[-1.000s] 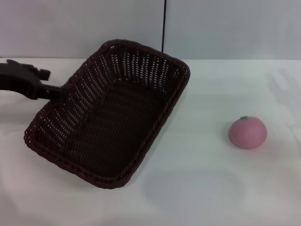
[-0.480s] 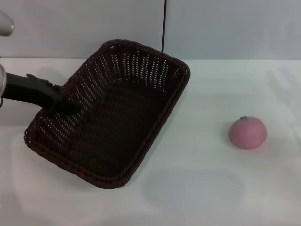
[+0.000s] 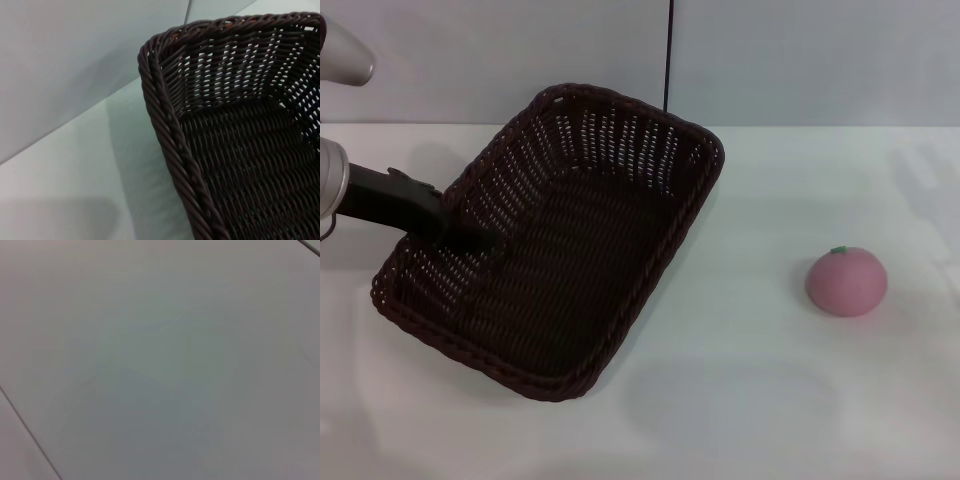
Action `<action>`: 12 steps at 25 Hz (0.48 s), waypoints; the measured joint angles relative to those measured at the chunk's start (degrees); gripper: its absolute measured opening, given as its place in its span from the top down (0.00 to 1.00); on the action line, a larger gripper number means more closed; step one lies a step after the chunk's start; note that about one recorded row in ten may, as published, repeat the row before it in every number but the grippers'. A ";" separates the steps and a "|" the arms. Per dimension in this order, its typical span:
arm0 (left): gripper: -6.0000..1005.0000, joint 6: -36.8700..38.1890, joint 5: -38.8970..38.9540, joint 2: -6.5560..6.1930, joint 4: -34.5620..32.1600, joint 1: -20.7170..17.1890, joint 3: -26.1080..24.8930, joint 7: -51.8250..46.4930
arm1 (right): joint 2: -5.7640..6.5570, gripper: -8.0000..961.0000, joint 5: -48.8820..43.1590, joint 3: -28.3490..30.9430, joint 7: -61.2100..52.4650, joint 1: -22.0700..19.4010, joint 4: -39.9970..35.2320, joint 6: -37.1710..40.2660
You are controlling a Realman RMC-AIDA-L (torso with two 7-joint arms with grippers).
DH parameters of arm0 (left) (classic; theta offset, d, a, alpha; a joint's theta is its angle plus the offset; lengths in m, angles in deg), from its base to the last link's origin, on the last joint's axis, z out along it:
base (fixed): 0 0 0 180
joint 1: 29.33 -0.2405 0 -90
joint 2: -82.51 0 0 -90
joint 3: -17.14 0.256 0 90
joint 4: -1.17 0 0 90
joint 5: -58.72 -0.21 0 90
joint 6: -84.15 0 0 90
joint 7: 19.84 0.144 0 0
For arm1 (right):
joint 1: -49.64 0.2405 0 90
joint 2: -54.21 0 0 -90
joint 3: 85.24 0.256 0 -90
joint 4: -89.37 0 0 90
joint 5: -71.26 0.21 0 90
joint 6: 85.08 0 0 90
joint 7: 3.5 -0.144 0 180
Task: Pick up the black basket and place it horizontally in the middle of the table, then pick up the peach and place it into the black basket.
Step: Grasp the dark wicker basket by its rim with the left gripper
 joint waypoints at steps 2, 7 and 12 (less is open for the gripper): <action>0.27 0.28 -1.26 0.07 0.58 0.69 0.01 -0.76 | 0.10 0.20 0.02 0.52 0.16 0.17 -0.19 -0.56; 0.27 0.25 -1.29 0.08 0.49 0.73 0.04 -1.01 | 0.22 0.20 0.04 2.22 0.53 0.25 -0.42 -1.12; 0.54 -0.57 -3.30 0.03 -1.19 1.04 0.31 -0.88 | 0.24 0.20 0.04 3.91 0.88 0.08 -0.51 -2.28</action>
